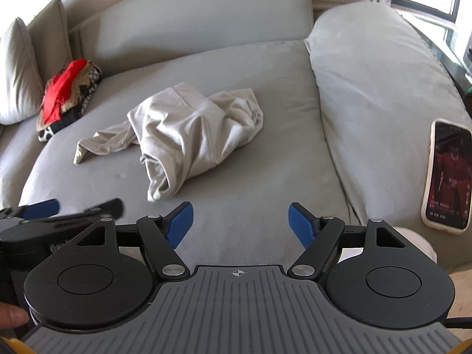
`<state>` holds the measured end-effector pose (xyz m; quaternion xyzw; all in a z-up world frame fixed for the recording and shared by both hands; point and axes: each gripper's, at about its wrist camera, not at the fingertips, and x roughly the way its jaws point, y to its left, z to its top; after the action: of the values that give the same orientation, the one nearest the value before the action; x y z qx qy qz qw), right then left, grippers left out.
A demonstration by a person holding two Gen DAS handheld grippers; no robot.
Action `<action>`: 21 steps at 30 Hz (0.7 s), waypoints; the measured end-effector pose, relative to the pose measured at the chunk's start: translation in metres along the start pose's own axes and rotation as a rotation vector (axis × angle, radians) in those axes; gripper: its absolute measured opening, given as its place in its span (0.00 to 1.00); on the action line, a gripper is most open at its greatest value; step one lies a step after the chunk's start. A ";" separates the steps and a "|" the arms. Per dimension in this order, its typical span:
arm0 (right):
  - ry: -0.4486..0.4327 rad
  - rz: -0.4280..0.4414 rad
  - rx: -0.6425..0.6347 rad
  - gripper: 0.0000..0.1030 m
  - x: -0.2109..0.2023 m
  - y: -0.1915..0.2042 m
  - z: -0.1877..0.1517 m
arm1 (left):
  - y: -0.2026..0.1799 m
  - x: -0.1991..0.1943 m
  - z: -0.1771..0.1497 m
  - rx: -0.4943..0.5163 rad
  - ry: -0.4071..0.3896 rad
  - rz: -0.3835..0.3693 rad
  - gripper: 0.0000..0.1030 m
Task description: Fold clothes
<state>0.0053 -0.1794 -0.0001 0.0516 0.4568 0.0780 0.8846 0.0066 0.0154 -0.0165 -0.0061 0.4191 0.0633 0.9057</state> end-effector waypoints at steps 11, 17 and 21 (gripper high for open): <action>-0.045 0.072 -0.036 0.75 0.022 0.015 0.008 | 0.071 0.016 0.003 -0.245 0.014 0.085 0.91; -0.067 0.087 -0.024 0.75 0.037 0.019 0.022 | 0.085 0.019 0.002 -0.282 0.003 0.034 0.88; -0.091 0.082 -0.023 0.75 0.046 0.019 0.036 | 0.089 0.025 0.005 -0.299 0.007 0.001 0.90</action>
<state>0.0593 -0.1532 -0.0127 0.0636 0.4125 0.1171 0.9012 0.0159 0.1068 -0.0286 -0.1407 0.4080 0.1254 0.8933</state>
